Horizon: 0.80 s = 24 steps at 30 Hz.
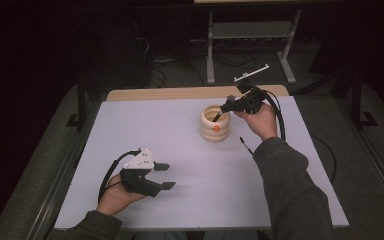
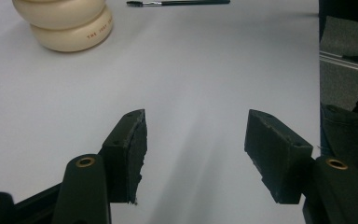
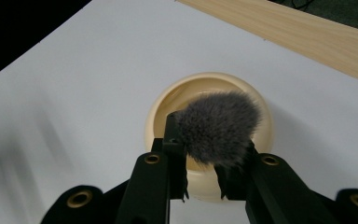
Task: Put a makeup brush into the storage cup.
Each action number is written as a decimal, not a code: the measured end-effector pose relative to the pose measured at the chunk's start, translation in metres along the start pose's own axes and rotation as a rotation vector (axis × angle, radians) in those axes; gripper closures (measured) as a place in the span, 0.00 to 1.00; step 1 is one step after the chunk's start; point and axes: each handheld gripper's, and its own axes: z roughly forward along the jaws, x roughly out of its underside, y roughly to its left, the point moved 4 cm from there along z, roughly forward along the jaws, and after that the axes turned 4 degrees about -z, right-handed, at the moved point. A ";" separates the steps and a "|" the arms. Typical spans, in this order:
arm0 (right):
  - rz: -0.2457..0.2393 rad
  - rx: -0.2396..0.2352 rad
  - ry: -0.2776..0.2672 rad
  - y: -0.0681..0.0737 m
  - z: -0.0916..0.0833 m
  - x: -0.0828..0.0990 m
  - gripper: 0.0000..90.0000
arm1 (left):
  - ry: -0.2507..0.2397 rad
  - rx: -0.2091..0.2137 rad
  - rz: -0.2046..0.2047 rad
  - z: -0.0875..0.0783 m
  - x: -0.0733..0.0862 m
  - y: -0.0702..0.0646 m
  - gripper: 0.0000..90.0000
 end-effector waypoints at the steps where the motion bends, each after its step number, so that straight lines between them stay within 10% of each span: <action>1: -0.003 -0.004 -0.004 0.000 0.000 0.001 0.83 | -0.003 -0.004 -0.001 0.000 0.000 0.001 0.42; 24: 0.035 0.011 -0.059 -0.007 -0.015 0.031 0.57 | -0.011 -0.004 -0.009 0.001 -0.001 0.001 0.41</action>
